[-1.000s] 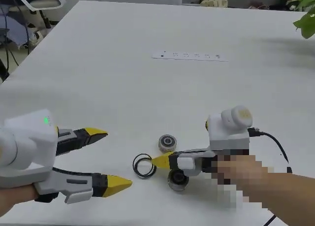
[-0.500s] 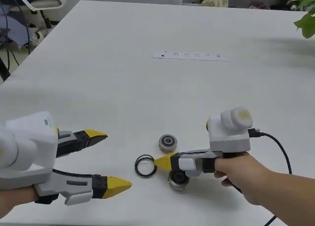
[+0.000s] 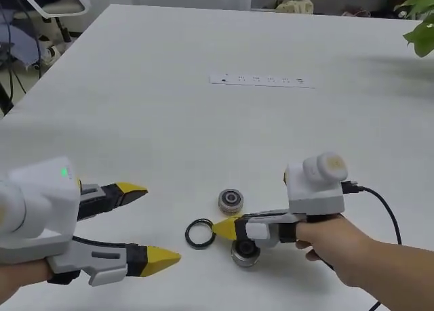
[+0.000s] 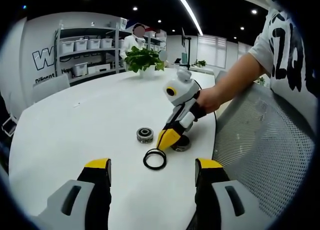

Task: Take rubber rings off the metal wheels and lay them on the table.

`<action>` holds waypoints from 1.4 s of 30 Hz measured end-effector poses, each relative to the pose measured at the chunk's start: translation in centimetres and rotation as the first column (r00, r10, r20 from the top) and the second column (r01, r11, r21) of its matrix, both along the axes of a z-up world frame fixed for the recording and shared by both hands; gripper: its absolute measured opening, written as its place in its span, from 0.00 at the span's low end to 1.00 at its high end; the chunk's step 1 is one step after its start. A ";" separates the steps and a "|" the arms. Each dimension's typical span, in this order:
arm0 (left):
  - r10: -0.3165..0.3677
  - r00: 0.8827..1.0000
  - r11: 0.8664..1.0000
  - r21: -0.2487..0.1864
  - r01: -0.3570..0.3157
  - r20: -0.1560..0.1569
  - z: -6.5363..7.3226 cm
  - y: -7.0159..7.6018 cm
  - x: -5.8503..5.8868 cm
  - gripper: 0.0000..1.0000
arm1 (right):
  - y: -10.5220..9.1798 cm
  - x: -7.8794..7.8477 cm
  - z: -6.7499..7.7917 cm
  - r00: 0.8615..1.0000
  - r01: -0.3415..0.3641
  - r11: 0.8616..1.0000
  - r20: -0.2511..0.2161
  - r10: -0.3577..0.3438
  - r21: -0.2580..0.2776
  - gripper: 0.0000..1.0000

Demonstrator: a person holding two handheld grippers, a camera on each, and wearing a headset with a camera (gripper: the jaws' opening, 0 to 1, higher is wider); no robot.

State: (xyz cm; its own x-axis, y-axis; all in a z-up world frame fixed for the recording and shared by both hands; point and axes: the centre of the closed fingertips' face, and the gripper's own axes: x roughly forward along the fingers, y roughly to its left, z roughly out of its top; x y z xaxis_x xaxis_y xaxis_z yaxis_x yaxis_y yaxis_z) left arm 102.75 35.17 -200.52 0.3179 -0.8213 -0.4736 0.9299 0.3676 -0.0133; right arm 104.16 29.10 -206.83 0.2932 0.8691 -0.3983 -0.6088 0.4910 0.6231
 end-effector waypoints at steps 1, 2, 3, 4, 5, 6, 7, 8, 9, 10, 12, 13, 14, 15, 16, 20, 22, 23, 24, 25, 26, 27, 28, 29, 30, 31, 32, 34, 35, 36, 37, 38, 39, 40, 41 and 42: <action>0.000 1.000 1.000 0.001 0.000 0.000 0.0 0.0 0.0 0.66 | 0.0 0.0 0.0 1.000 -0.002 1.000 0.003 0.002 -0.004 0.02; 0.000 1.000 1.000 0.002 0.000 -0.001 0.0 0.0 0.0 0.66 | 0.0 0.0 0.0 1.000 -0.005 1.000 0.006 0.005 -0.008 0.02; 0.000 1.000 1.000 0.002 0.000 -0.003 0.0 0.0 0.0 0.66 | 0.1 -0.1 0.0 1.000 -0.009 1.000 0.011 0.009 -0.011 0.02; 0.000 1.000 1.000 0.002 0.000 -0.003 0.0 0.0 0.0 0.66 | 0.1 -0.1 0.0 1.000 -0.013 1.000 0.013 0.013 -0.015 0.03; 0.000 1.000 1.000 0.003 0.001 -0.004 0.0 0.0 0.0 0.66 | 0.1 -0.2 0.0 1.000 -0.016 1.000 0.018 0.017 -0.021 0.03; -0.001 1.000 1.000 0.003 0.001 -0.004 0.0 0.0 0.0 0.66 | 0.1 -0.1 0.0 1.000 -0.017 1.000 0.020 0.018 -0.023 0.04; -0.001 1.000 1.000 0.004 0.001 -0.004 0.0 0.0 0.0 0.66 | 0.1 -0.1 -0.1 0.999 -0.021 0.999 0.024 0.021 -0.028 0.05; -0.001 1.000 1.000 0.005 0.001 -0.004 0.0 0.0 0.0 0.66 | 0.0 -0.2 -0.1 0.999 -0.025 0.999 0.032 0.026 -0.037 0.05; -0.001 1.000 1.000 0.006 0.001 -0.002 0.0 0.0 0.0 0.66 | 0.0 -0.2 -0.1 0.999 -0.028 0.999 0.037 0.030 -0.044 0.06; -0.002 1.000 1.000 0.006 0.002 -0.002 0.0 0.0 0.0 0.66 | 0.0 -0.3 -0.1 0.999 -0.032 0.998 0.038 0.034 -0.046 0.06; -0.001 1.000 1.000 0.008 0.001 -0.002 0.0 -0.1 0.0 0.66 | 0.0 -0.2 -0.2 0.998 -0.034 0.998 0.044 0.036 -0.052 0.07; -0.001 1.000 1.000 0.008 0.001 -0.002 0.0 -0.1 0.0 0.66 | 0.0 -0.2 -0.1 0.998 -0.034 0.998 0.046 0.037 -0.053 0.07; 0.000 1.000 1.000 0.007 0.000 -0.002 0.0 -0.1 0.0 0.65 | -0.1 -0.1 -0.1 0.998 -0.034 0.998 0.048 0.036 -0.052 0.08; 0.001 1.000 1.000 0.006 -0.001 -0.002 0.1 -0.2 0.0 0.65 | -0.1 -0.1 0.0 0.998 -0.033 0.998 0.051 0.036 -0.052 0.08; 0.000 1.000 1.000 0.005 0.000 0.000 0.1 -0.2 0.0 0.65 | -0.1 0.0 0.1 0.998 -0.031 0.998 0.055 0.034 -0.051 0.08; 0.001 1.000 1.000 0.003 -0.001 0.000 0.2 -0.3 -0.1 0.65 | -0.2 0.2 0.4 0.997 -0.027 0.998 0.064 0.030 -0.050 0.12; 0.003 1.000 1.000 0.002 -0.003 0.001 0.3 -0.2 -0.1 0.66 | -0.2 0.1 0.6 0.997 -0.032 0.998 0.074 0.036 -0.053 0.12; 0.004 1.000 1.000 0.003 -0.004 0.002 0.3 -0.1 -0.1 0.66 | -0.2 0.2 0.7 0.996 -0.032 0.998 0.076 0.036 -0.051 0.12; 0.006 1.000 1.000 0.003 -0.006 0.002 0.3 -0.1 -0.1 0.66 | -0.2 0.2 0.9 0.996 -0.031 0.998 0.078 0.035 -0.049 0.13; 0.009 1.000 1.000 0.004 -0.009 0.003 0.3 0.0 -0.1 0.66 | -0.2 0.3 1.0 0.996 -0.030 0.998 0.080 0.034 -0.049 0.13; 0.010 1.000 1.000 0.003 -0.010 0.001 0.3 0.0 -0.1 0.66 | -0.2 0.3 1.1 0.996 -0.031 0.998 0.085 0.035 -0.050 0.13; 0.011 1.000 1.000 0.003 -0.011 0.001 0.3 0.1 -0.1 0.66 | -0.2 0.3 1.2 0.995 -0.033 0.998 0.092 0.038 -0.051 0.13; 0.012 1.000 1.000 0.004 -0.012 0.002 0.3 0.1 -0.1 0.66 | -0.2 0.3 1.4 0.995 -0.035 0.998 0.097 0.040 -0.052 0.14; 0.012 1.000 1.000 0.003 -0.012 0.003 0.4 0.1 -0.1 0.66 | -0.3 0.4 1.6 0.994 -0.034 0.998 0.102 0.040 -0.052 0.14; 0.013 1.000 1.000 0.001 -0.013 0.003 0.5 0.2 0.0 0.66 | -0.3 0.4 1.7 0.994 -0.034 0.998 0.104 0.039 -0.051 0.14; 0.016 1.000 1.000 -0.002 -0.016 0.004 0.5 0.2 0.0 0.66 | -0.4 0.5 1.9 0.993 -0.033 0.998 0.107 0.038 -0.050 0.14; 0.020 1.000 1.000 -0.005 -0.020 0.007 0.7 0.2 0.1 0.66 | -0.4 0.5 2.1 0.993 -0.030 0.998 0.113 0.036 -0.049 0.15; 0.027 1.000 1.000 -0.011 -0.027 0.013 0.9 0.3 0.2 0.67 | -0.5 0.6 2.5 0.993 -0.025 0.999 0.118 0.030 -0.043 0.16; 0.027 1.000 1.000 -0.012 -0.027 0.012 0.9 0.3 0.2 0.67 | -0.6 0.7 2.6 0.992 -0.023 0.999 0.121 0.028 -0.042 0.16; 0.026 1.000 1.000 -0.013 -0.026 0.013 1.0 0.3 0.2 0.67 | -0.6 0.7 2.9 0.991 -0.023 0.999 0.128 0.028 -0.044 0.16; 0.026 1.000 1.000 -0.013 -0.026 0.015 1.0 0.3 0.2 0.67 | -0.6 0.8 3.0 0.991 -0.023 0.999 0.132 0.029 -0.045 0.17; 0.025 1.000 1.000 -0.014 -0.024 0.018 1.1 0.3 0.2 0.67 | -0.7 0.8 3.2 0.990 -0.023 0.999 0.136 0.029 -0.047 0.17; 0.025 1.000 1.000 -0.016 -0.025 0.017 1.2 0.3 0.2 0.67 | -0.8 0.9 3.2 0.990 -0.023 0.999 0.140 0.029 -0.049 0.18; 0.027 0.999 0.999 -0.018 -0.027 0.018 1.3 0.3 0.2 0.67 | -0.9 0.9 3.4 0.989 -0.020 0.998 0.143 0.027 -0.052 0.18; 0.028 0.999 0.999 -0.020 -0.028 0.019 1.3 0.3 0.2 0.67 | -1.0 0.8 3.5 0.989 -0.018 0.999 0.146 0.026 -0.051 0.19; 0.030 0.999 0.999 -0.021 -0.030 0.021 1.4 0.4 0.2 0.68 | -1.1 0.8 3.7 0.989 -0.018 0.999 0.147 0.025 -0.050 0.19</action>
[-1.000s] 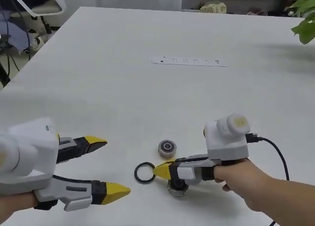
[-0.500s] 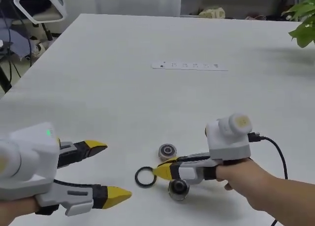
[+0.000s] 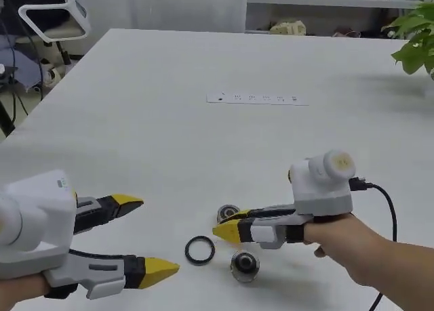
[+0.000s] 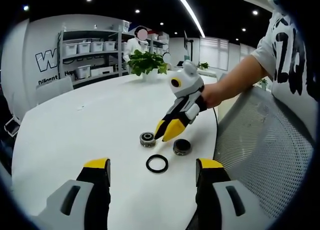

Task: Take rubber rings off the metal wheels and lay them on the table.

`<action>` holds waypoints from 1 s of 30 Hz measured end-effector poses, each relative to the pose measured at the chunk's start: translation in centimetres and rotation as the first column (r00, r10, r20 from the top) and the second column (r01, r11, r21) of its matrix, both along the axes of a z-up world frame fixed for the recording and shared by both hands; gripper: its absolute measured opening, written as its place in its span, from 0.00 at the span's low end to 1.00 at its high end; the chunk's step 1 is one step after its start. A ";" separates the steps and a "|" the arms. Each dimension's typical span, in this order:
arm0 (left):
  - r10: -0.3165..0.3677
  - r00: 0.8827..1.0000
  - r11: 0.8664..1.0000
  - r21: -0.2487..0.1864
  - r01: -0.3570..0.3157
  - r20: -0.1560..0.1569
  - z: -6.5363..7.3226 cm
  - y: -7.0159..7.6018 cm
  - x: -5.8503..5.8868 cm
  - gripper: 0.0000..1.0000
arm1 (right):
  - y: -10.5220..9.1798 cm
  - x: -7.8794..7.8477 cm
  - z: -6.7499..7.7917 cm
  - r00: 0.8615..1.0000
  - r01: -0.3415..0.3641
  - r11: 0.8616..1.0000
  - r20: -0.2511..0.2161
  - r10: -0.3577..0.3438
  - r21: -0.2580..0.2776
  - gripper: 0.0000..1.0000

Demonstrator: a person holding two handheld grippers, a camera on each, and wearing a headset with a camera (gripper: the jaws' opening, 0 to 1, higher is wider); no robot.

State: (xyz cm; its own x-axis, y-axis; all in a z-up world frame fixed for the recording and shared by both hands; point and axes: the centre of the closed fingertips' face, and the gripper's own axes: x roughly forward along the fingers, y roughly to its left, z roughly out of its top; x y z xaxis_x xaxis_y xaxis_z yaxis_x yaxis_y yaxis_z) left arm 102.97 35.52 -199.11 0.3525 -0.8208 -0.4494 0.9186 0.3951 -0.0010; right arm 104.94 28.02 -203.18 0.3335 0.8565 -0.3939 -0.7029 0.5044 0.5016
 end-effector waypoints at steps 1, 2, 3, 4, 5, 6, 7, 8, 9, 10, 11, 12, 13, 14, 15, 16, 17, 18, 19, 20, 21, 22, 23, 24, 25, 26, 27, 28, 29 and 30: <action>0.003 1.000 1.000 0.002 -0.003 0.005 0.1 0.0 0.0 0.68 | -0.1 -0.1 0.2 1.000 0.002 1.000 0.006 -0.002 -0.001 0.19; 0.002 1.000 1.000 0.002 -0.002 0.008 0.2 0.1 0.0 0.68 | -0.2 -0.1 0.3 1.000 0.003 1.000 0.011 -0.003 -0.001 0.19; 0.001 1.000 1.000 0.001 -0.001 0.011 0.3 0.1 0.0 0.68 | -0.3 -0.1 0.6 1.000 0.003 1.000 0.017 -0.003 -0.002 0.20; 0.002 1.000 1.000 0.001 -0.002 0.011 0.3 0.1 0.0 0.68 | -0.3 -0.1 0.8 1.000 0.004 1.000 0.022 -0.004 -0.003 0.20; 0.003 1.000 1.000 -0.001 -0.003 0.011 0.4 0.1 -0.1 0.68 | -0.4 -0.1 1.0 1.000 0.004 1.000 0.029 -0.004 -0.004 0.21; 0.003 1.000 1.000 -0.002 -0.003 0.011 0.5 0.1 -0.1 0.68 | -0.5 -0.1 1.2 0.999 0.005 1.000 0.036 -0.004 -0.006 0.21; 0.004 1.000 1.000 -0.003 -0.004 0.012 0.6 0.1 0.0 0.68 | -0.6 -0.1 1.5 0.999 0.005 1.000 0.044 -0.005 -0.006 0.22; 0.005 1.000 1.000 -0.002 -0.005 0.013 0.6 0.1 0.0 0.68 | -0.7 -0.1 1.7 0.999 0.007 1.000 0.048 -0.006 -0.006 0.22; 0.006 1.000 1.000 -0.003 -0.006 0.014 0.7 0.1 -0.1 0.68 | -0.9 -0.1 1.9 0.999 0.009 1.000 0.054 -0.009 -0.005 0.22; 0.007 1.000 1.000 -0.003 -0.007 0.014 0.7 0.1 -0.1 0.68 | -0.9 -0.2 2.1 0.998 0.011 1.000 0.060 -0.011 -0.004 0.23; 0.008 1.000 1.000 -0.004 -0.008 0.016 0.9 0.1 -0.1 0.68 | -1.1 -0.2 2.4 0.998 0.014 1.000 0.067 -0.014 -0.005 0.24; 0.009 1.000 1.000 -0.006 -0.009 0.017 1.0 0.1 -0.1 0.69 | -1.3 -0.2 2.6 0.997 0.017 1.000 0.074 -0.017 -0.004 0.24; 0.011 1.000 1.000 -0.007 -0.011 0.019 1.2 0.1 -0.2 0.69 | -1.5 -0.3 2.9 0.997 0.020 1.000 0.081 -0.020 -0.004 0.25; 0.011 1.000 1.000 -0.007 -0.011 0.021 1.3 0.1 -0.2 0.69 | -1.7 -0.3 3.1 0.996 0.023 1.000 0.088 -0.022 -0.007 0.25; 0.012 1.000 1.000 -0.008 -0.012 0.023 1.3 0.1 -0.2 0.69 | -1.8 -0.4 3.2 0.995 0.025 1.000 0.094 -0.024 -0.009 0.26; 0.014 1.000 1.000 -0.009 -0.014 0.025 1.5 0.1 -0.2 0.69 | -2.1 -0.5 3.5 0.995 0.029 1.000 0.100 -0.028 -0.010 0.26; 0.018 0.999 1.000 -0.010 -0.018 0.027 1.7 0.1 -0.1 0.69 | -2.2 -0.6 3.6 0.994 0.032 0.999 0.105 -0.030 -0.011 0.27; 0.021 0.999 1.000 -0.010 -0.021 0.028 1.8 0.1 -0.1 0.69 | -2.5 -0.6 3.8 0.993 0.036 0.999 0.112 -0.034 -0.014 0.28; 0.028 0.999 1.000 -0.013 -0.028 0.030 2.0 0.2 0.0 0.69 | -2.7 -0.7 4.0 0.993 0.039 0.999 0.116 -0.037 -0.013 0.30; 0.030 0.999 0.999 -0.014 -0.030 0.030 2.1 0.2 0.0 0.69 | -2.9 -0.9 4.3 0.992 0.044 0.999 0.120 -0.043 -0.007 0.31; 0.035 0.999 0.999 -0.020 -0.035 0.032 2.3 0.3 0.0 0.69 | -3.1 -0.9 4.5 0.991 0.048 0.999 0.125 -0.047 -0.005 0.31; 0.036 0.999 0.999 -0.020 -0.035 0.033 2.4 0.3 -0.1 0.69 | -3.4 -1.1 4.8 0.990 0.052 0.999 0.133 -0.051 -0.005 0.32; 0.037 0.999 0.999 -0.019 -0.037 0.036 2.6 0.3 -0.1 0.69 | -3.6 -1.2 5.0 0.989 0.053 0.999 0.139 -0.052 -0.007 0.33; 0.039 0.998 0.999 -0.019 -0.038 0.039 2.7 0.4 -0.2 0.69 | -3.7 -1.3 5.2 0.987 0.055 0.998 0.149 -0.053 -0.009 0.33; 0.040 0.998 0.999 -0.020 -0.039 0.039 2.7 0.4 -0.2 0.69 | -4.0 -1.5 5.5 0.986 0.057 0.998 0.159 -0.055 -0.013 0.33; 0.042 0.998 0.999 -0.021 -0.041 0.040 2.8 0.4 -0.3 0.69 | -4.1 -1.6 5.6 0.985 0.058 0.998 0.165 -0.055 -0.016 0.34; 0.043 0.998 0.999 -0.023 -0.042 0.040 2.9 0.4 -0.3 0.70 | -4.4 -1.8 5.8 0.983 0.062 0.998 0.174 -0.058 -0.019 0.34; 0.045 0.998 0.999 -0.025 -0.044 0.042 3.0 0.4 -0.4 0.70 | -4.5 -1.9 5.9 0.982 0.064 0.998 0.178 -0.059 -0.022 0.35; 0.046 0.998 0.999 -0.025 -0.045 0.043 3.0 0.4 -0.4 0.70 | -4.7 -2.1 6.0 0.981 0.065 0.997 0.187 -0.059 -0.028 0.36; 0.047 0.998 0.999 -0.028 -0.046 0.043 3.1 0.4 -0.5 0.70 | -4.9 -2.2 6.0 0.980 0.067 0.997 0.190 -0.060 -0.031 0.37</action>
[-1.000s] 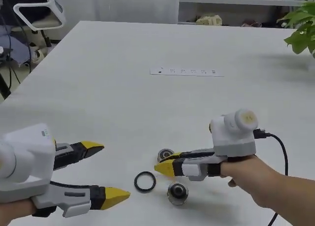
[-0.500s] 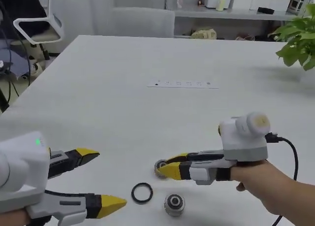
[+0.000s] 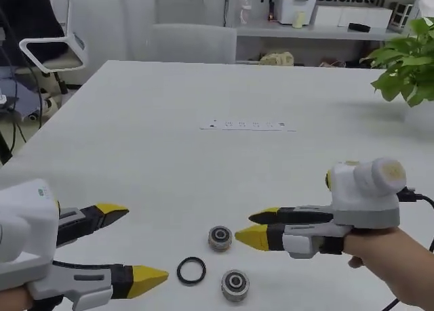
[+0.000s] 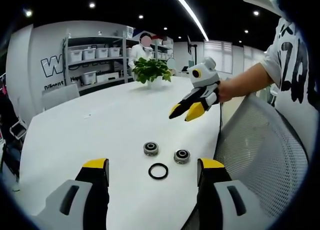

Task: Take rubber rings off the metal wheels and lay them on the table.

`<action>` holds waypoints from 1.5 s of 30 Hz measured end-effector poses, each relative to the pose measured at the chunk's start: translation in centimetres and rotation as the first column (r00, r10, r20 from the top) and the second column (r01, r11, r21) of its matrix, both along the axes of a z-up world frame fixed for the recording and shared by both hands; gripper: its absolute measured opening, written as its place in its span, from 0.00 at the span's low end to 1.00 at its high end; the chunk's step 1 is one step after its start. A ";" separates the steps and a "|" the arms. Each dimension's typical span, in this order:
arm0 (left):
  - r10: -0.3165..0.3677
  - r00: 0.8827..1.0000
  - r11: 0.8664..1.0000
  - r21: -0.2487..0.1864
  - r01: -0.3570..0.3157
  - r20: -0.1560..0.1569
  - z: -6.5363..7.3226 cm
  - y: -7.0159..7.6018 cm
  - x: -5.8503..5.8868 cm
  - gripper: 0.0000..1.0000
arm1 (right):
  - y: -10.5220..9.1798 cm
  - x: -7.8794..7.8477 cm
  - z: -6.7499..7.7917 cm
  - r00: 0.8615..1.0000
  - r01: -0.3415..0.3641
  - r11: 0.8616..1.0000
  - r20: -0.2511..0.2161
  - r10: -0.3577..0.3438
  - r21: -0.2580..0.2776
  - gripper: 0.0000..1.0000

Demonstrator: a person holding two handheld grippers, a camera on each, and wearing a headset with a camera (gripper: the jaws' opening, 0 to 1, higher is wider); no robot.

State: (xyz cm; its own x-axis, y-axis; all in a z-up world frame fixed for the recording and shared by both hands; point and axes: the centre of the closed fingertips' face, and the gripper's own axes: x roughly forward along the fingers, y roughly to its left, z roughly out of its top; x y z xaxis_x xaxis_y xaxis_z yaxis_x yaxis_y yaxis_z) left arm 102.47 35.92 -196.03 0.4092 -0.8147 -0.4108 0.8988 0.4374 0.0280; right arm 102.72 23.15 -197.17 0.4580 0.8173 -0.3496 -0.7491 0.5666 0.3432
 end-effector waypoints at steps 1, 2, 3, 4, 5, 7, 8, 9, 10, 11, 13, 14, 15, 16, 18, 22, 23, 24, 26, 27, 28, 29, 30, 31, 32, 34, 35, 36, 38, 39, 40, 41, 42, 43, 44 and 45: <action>0.001 1.000 1.000 -0.002 -0.001 0.001 0.1 0.0 -0.1 0.70 | -0.2 -0.2 0.1 1.000 0.003 1.000 0.008 -0.003 -0.005 0.37; 0.001 1.000 1.000 -0.004 -0.001 0.001 0.1 0.0 -0.2 0.70 | -0.4 -0.4 0.2 1.000 0.004 1.000 0.016 -0.004 -0.012 0.38; 0.001 1.000 1.000 -0.004 -0.001 0.000 0.1 -0.1 -0.2 0.70 | -0.5 -0.6 0.4 1.000 0.004 1.000 0.026 -0.003 -0.019 0.39; 0.001 1.000 1.000 -0.005 -0.001 0.000 0.1 -0.1 -0.3 0.70 | -0.7 -0.8 0.4 1.000 0.005 1.000 0.031 -0.005 -0.022 0.39; 0.002 1.000 1.000 -0.007 -0.002 -0.001 0.1 -0.1 -0.4 0.70 | -0.9 -1.0 0.6 0.999 0.009 1.000 0.038 -0.008 -0.026 0.40; 0.002 1.000 1.000 -0.011 -0.002 -0.005 0.2 -0.1 -0.6 0.70 | -1.2 -1.2 0.7 0.999 0.015 0.999 0.047 -0.013 -0.031 0.41; 0.003 1.000 1.000 -0.012 -0.003 -0.006 0.2 -0.1 -0.6 0.70 | -1.5 -1.5 0.8 0.998 0.019 0.999 0.058 -0.016 -0.040 0.42; 0.004 1.000 1.000 -0.012 -0.004 -0.010 0.1 -0.1 -0.7 0.71 | -1.6 -1.6 0.9 0.998 0.021 0.999 0.065 -0.018 -0.048 0.43; 0.006 1.000 1.000 -0.013 -0.006 -0.013 0.1 -0.1 -0.8 0.71 | -1.7 -1.9 1.0 0.997 0.022 0.998 0.071 -0.018 -0.054 0.44; 0.005 1.000 1.000 -0.016 -0.006 -0.015 0.2 -0.2 -0.9 0.71 | -1.8 -2.0 1.1 0.997 0.022 0.998 0.077 -0.017 -0.057 0.45; 0.004 1.000 1.000 -0.022 -0.004 -0.015 0.3 -0.4 -1.0 0.71 | -2.1 -2.5 1.2 0.996 0.022 0.997 0.091 -0.016 -0.074 0.47; 0.004 1.000 1.000 -0.022 -0.004 -0.013 0.4 -0.4 -1.1 0.71 | -2.2 -2.8 1.2 0.995 0.020 0.996 0.101 -0.011 -0.086 0.48; 0.003 1.000 1.000 -0.023 -0.004 -0.012 0.5 -0.5 -1.2 0.71 | -2.3 -3.0 1.2 0.994 0.019 0.995 0.105 -0.009 -0.094 0.49; 0.004 1.000 1.000 -0.025 -0.004 -0.011 0.6 -0.6 -1.3 0.71 | -2.5 -3.2 1.1 0.994 0.018 0.994 0.112 -0.006 -0.106 0.50; 0.004 1.000 1.000 -0.026 -0.005 -0.011 0.7 -0.6 -1.4 0.71 | -2.6 -3.7 1.1 0.993 0.017 0.993 0.118 -0.003 -0.118 0.51; 0.009 1.000 1.000 -0.028 -0.009 -0.012 0.7 -0.7 -1.6 0.72 | -2.9 -4.6 1.0 0.990 0.014 0.988 0.140 0.008 -0.151 0.54; 0.009 1.000 1.000 -0.030 -0.010 -0.014 0.8 -0.7 -1.7 0.72 | -2.9 -4.9 1.0 0.989 0.013 0.987 0.145 0.011 -0.161 0.54; 0.011 1.000 0.999 -0.031 -0.011 -0.016 0.8 -0.7 -1.8 0.72 | -3.0 -5.1 1.0 0.989 0.013 0.986 0.149 0.012 -0.166 0.55; 0.011 1.000 0.999 -0.032 -0.012 -0.017 0.8 -0.9 -2.0 0.72 | -3.1 -5.4 1.1 0.987 0.016 0.984 0.158 0.012 -0.177 0.56; 0.011 1.000 0.999 -0.033 -0.012 -0.019 0.9 -1.0 -2.1 0.72 | -3.2 -5.6 1.0 0.987 0.017 0.982 0.161 0.013 -0.186 0.56; 0.011 1.000 0.999 -0.033 -0.012 -0.020 0.9 -1.0 -2.2 0.72 | -3.2 -5.8 1.0 0.986 0.017 0.981 0.164 0.015 -0.194 0.57; 0.010 1.000 0.999 -0.035 -0.011 -0.020 1.0 -1.1 -2.3 0.72 | -3.3 -5.9 1.0 0.985 0.018 0.978 0.170 0.018 -0.206 0.57; 0.011 1.000 0.999 -0.038 -0.011 -0.019 1.0 -1.2 -2.4 0.72 | -3.4 -6.0 1.0 0.985 0.018 0.976 0.173 0.020 -0.215 0.58; 0.013 1.000 0.999 -0.040 -0.014 -0.019 1.1 -1.3 -2.5 0.72 | -3.5 -6.0 1.1 0.984 0.020 0.974 0.177 0.021 -0.226 0.58; 0.017 1.000 0.999 -0.039 -0.018 -0.021 1.1 -1.4 -2.5 0.71 | -3.5 -6.1 1.3 0.982 0.024 0.972 0.189 0.021 -0.234 0.58; 0.018 1.000 0.999 -0.029 -0.019 -0.017 0.9 -1.4 -2.6 0.71 | -3.6 -6.1 1.7 0.979 0.032 0.972 0.202 0.017 -0.233 0.58; 0.018 1.000 1.000 -0.025 -0.018 -0.013 0.9 -1.4 -2.6 0.71 | -3.7 -6.2 1.8 0.979 0.034 0.972 0.204 0.014 -0.232 0.58; 0.019 1.000 1.000 -0.017 -0.019 -0.009 0.9 -1.3 -2.5 0.71 | -3.8 -6.3 1.9 0.978 0.040 0.972 0.207 0.008 -0.230 0.58; 0.022 1.000 1.000 -0.016 -0.022 -0.008 0.9 -1.3 -2.5 0.71 | -4.0 -6.4 2.1 0.978 0.049 0.972 0.209 0.000 -0.229 0.59; 0.030 0.999 0.999 -0.014 -0.030 -0.011 0.9 -1.2 -2.4 0.71 | -4.1 -6.4 2.1 0.978 0.053 0.972 0.210 -0.004 -0.229 0.59; 0.033 0.999 0.999 -0.014 -0.033 -0.011 1.0 -1.2 -2.3 0.71 | -4.2 -6.4 2.1 0.978 0.055 0.972 0.210 -0.006 -0.229 0.59; 0.035 0.999 0.999 -0.015 -0.035 -0.012 1.0 -1.2 -2.2 0.71 | -4.3 -6.6 2.0 0.978 0.058 0.971 0.209 -0.008 -0.232 0.59; 0.038 0.999 0.999 -0.016 -0.038 -0.012 1.0 -1.1 -2.1 0.71 | -4.5 -6.7 1.8 0.978 0.061 0.970 0.207 -0.011 -0.236 0.59; 0.041 0.999 0.999 -0.016 -0.041 -0.013 1.0 -1.1 -2.1 0.71 | -4.6 -6.8 1.7 0.978 0.063 0.969 0.206 -0.013 -0.240 0.59; 0.041 0.999 0.999 -0.018 -0.041 -0.013 1.0 -1.2 -2.0 0.71 | -4.6 -7.0 1.4 0.979 0.062 0.967 0.202 -0.011 -0.248 0.59; 0.039 0.999 0.999 -0.018 -0.039 -0.012 1.0 -1.2 -2.1 0.71 | -4.7 -7.1 1.2 0.980 0.061 0.966 0.199 -0.010 -0.251 0.59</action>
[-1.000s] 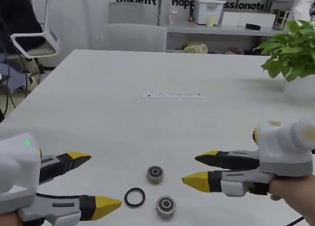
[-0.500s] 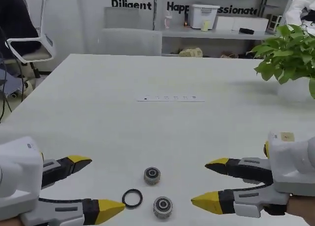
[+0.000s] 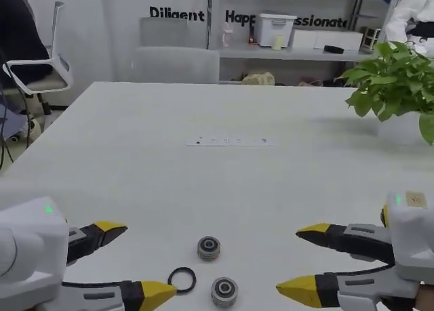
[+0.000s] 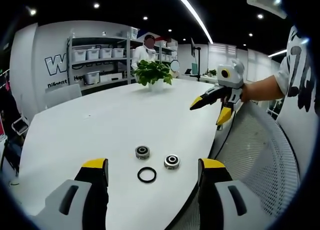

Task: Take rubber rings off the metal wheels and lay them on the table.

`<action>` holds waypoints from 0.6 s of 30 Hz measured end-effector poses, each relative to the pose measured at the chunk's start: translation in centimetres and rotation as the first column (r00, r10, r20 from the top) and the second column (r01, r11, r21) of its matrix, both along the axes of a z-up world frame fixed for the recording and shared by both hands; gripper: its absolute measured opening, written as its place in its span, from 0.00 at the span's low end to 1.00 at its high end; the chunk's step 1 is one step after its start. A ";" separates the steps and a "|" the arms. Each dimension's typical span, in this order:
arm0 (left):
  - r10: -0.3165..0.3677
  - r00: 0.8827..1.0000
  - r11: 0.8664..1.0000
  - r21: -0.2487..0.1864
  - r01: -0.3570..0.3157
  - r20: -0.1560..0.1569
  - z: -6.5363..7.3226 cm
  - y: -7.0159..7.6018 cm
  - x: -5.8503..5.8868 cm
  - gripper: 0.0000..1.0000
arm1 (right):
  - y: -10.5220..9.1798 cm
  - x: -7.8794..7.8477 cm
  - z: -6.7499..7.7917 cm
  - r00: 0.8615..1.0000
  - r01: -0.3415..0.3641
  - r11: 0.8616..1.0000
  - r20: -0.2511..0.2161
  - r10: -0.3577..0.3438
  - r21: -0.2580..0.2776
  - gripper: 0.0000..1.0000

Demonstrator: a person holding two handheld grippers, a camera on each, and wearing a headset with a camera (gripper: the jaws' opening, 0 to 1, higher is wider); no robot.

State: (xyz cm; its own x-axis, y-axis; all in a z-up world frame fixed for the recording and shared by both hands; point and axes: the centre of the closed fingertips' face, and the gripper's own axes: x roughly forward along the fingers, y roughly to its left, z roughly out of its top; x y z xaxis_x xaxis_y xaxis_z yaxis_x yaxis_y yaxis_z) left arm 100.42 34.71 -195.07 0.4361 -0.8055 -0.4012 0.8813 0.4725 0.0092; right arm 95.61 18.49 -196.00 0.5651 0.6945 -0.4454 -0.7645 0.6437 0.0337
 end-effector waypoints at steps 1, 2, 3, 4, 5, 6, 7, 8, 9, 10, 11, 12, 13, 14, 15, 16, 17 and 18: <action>-0.002 1.000 1.000 0.002 0.002 -0.001 -0.1 0.0 0.0 0.71 | 0.0 -0.1 -0.3 1.000 0.000 1.000 -0.005 0.000 -0.007 0.59; -0.003 1.000 1.000 0.005 0.003 -0.004 -0.3 -0.1 -0.1 0.71 | -0.1 -0.2 -0.5 1.000 0.000 1.000 -0.007 0.000 -0.012 0.59; -0.003 1.000 1.000 0.005 0.004 -0.006 -0.4 -0.1 -0.2 0.71 | -0.2 -0.3 -0.8 1.000 0.000 1.000 -0.009 0.000 -0.018 0.59; -0.003 1.000 1.000 0.005 0.003 -0.009 -0.5 -0.2 -0.2 0.71 | -0.2 -0.4 -0.9 1.000 0.002 1.000 -0.011 -0.002 -0.020 0.59; -0.002 1.000 1.000 0.005 0.002 -0.011 -0.5 -0.2 -0.2 0.70 | -0.3 -0.4 -0.9 1.000 0.004 1.000 -0.013 -0.004 -0.018 0.59; -0.001 1.000 1.000 0.005 0.001 -0.011 -0.5 -0.2 -0.2 0.70 | -0.3 -0.4 -1.0 1.000 0.006 1.000 -0.015 -0.006 -0.016 0.60; 0.004 1.000 1.000 0.009 -0.004 -0.009 -0.6 -0.1 -0.2 0.70 | -0.4 -0.4 -0.9 1.000 0.010 1.000 -0.015 -0.011 -0.011 0.60; 0.008 1.000 1.000 0.014 -0.008 -0.007 -0.7 0.0 -0.1 0.70 | -0.4 -0.3 -0.9 1.000 0.015 1.000 -0.015 -0.015 -0.006 0.60; 0.013 1.000 1.000 0.018 -0.013 -0.005 -0.7 0.0 -0.1 0.69 | -0.4 -0.3 -0.8 1.000 0.019 1.000 -0.015 -0.019 0.000 0.60; 0.017 1.000 1.000 0.023 -0.017 -0.002 -0.8 0.1 0.0 0.68 | -0.4 -0.3 -0.8 1.000 0.023 1.000 -0.015 -0.023 0.005 0.60; 0.020 1.000 0.999 0.030 -0.020 0.001 -0.9 0.2 0.0 0.68 | -0.4 -0.3 -0.8 1.000 0.022 1.000 -0.014 -0.022 0.006 0.60; 0.021 1.000 0.999 0.033 -0.021 0.005 -0.9 0.2 0.0 0.68 | -0.4 -0.4 -0.8 1.000 0.022 1.000 -0.014 -0.021 0.008 0.60; 0.021 1.000 0.999 0.033 -0.022 0.008 -0.9 0.2 0.0 0.68 | -0.4 -0.4 -0.8 1.000 0.022 1.000 -0.015 -0.022 0.009 0.60; 0.022 1.000 0.999 0.033 -0.022 0.009 -0.9 0.3 0.0 0.68 | -0.3 -0.5 -0.8 1.000 0.023 1.000 -0.016 -0.022 0.010 0.60; 0.024 1.000 0.999 0.039 -0.025 0.012 -0.9 0.3 0.0 0.68 | -0.3 -0.5 -0.8 1.000 0.025 1.000 -0.015 -0.025 0.011 0.60; 0.027 1.000 0.999 0.044 -0.027 0.014 -0.9 0.4 0.1 0.68 | -0.3 -0.4 -0.7 1.000 0.026 1.000 -0.011 -0.026 0.012 0.60; 0.030 0.999 0.998 0.050 -0.031 0.013 -1.1 0.4 0.1 0.68 | -0.3 -0.4 -0.7 1.000 0.027 1.000 -0.008 -0.027 0.013 0.60; 0.032 0.999 0.998 0.052 -0.033 0.011 -1.1 0.5 0.1 0.67 | -0.4 -0.4 -0.7 1.000 0.028 1.000 -0.006 -0.028 0.013 0.60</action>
